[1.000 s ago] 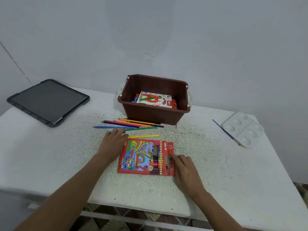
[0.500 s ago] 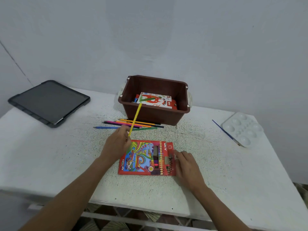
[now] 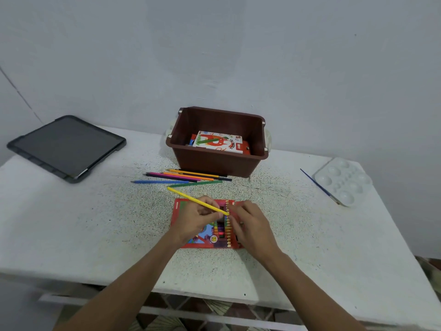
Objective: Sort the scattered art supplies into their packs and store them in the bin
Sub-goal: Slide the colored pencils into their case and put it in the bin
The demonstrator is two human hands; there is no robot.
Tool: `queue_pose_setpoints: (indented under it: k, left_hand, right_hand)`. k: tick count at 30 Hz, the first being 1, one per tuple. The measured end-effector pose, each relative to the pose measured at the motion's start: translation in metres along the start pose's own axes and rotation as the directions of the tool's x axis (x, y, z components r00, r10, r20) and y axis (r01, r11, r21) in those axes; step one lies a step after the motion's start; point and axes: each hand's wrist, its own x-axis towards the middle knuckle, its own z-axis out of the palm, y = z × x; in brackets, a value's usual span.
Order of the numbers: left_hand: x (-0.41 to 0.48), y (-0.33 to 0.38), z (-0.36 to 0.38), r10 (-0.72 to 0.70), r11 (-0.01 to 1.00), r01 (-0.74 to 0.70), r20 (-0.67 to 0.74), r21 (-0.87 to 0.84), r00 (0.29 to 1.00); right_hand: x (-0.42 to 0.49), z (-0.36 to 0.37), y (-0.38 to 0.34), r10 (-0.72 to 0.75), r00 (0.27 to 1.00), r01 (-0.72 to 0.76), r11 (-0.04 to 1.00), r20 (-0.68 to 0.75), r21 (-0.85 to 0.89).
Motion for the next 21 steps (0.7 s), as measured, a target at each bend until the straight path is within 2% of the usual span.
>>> queue_pose_setpoints:
  k: [4, 9, 12, 14, 17, 18, 21]
  left_hand:
    - [-0.008, 0.003, 0.005, 0.02, 1.0, -0.02, -0.004, -0.008, 1.0]
    - [-0.012, 0.004, 0.001, 0.0, 0.999, -0.002, 0.057, 0.037, 0.998]
    - [-0.009, -0.006, -0.008, -0.053, 0.997, 0.053, -0.005, 0.059, 0.999]
    - [-0.006, -0.018, -0.018, 0.006, 0.969, 0.017, -0.093, 0.246, 0.996]
    - [-0.002, -0.04, -0.035, 0.255, 0.776, -0.098, -0.169, 0.623, 0.952]
    - [-0.003, -0.047, -0.042, 0.285, 0.723, -0.083, -0.186, 0.686, 0.94]
    - [-0.011, -0.066, -0.054, 0.244, 0.645, 0.032, -0.246, 0.764, 0.938]
  right_hand:
    - [-0.007, 0.0, 0.002, -0.026, 1.0, 0.025, 1.0, -0.003, -0.01]
    - [-0.013, -0.007, 0.009, -0.024, 0.999, 0.025, 0.999, 0.043, -0.034]
    - [-0.019, -0.019, 0.033, 0.034, 0.999, -0.035, 0.994, -0.014, -0.099]
    - [-0.025, -0.031, 0.055, 0.113, 0.993, -0.118, 0.981, -0.041, -0.156]
    - [-0.034, -0.052, 0.087, 0.22, 0.972, -0.233, 0.937, -0.079, -0.261]
    - [-0.036, -0.058, 0.096, 0.246, 0.965, -0.261, 0.917, -0.088, -0.303]
    - [-0.046, -0.074, 0.116, 0.294, 0.951, -0.308, 0.856, -0.1, -0.415]
